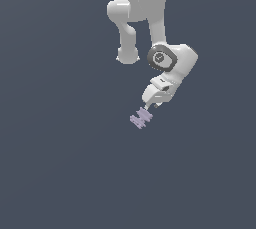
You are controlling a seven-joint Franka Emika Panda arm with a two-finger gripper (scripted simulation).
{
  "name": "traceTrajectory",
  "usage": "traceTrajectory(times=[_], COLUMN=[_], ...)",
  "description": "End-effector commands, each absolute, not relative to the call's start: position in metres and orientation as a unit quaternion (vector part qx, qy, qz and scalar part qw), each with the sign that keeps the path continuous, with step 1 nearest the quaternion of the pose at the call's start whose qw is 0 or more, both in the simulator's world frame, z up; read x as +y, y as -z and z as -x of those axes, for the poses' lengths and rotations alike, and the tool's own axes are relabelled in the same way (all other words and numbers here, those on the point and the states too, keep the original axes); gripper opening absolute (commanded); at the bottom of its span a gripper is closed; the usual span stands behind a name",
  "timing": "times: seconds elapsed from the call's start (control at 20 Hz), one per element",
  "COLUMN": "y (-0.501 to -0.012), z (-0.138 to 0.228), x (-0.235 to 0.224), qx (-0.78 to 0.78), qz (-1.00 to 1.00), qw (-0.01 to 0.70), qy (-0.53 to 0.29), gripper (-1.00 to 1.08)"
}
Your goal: Pick up the object and move it to a goal position.
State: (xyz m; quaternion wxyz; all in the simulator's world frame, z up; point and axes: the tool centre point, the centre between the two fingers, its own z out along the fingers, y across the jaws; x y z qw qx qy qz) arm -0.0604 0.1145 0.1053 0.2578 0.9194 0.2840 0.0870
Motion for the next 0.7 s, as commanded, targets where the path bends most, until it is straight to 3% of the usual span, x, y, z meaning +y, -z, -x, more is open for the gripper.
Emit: traceTrajectory(times=[0.0, 0.65], y=[-0.094, -0.080], z=[0.064, 0.070], x=[0.108, 0.105], qx=[0.285, 0.297], qz=[-0.919, -0.914], qw=[0.261, 0.270], qy=[-0.077, -0.063], gripper=[0.68, 0.68])
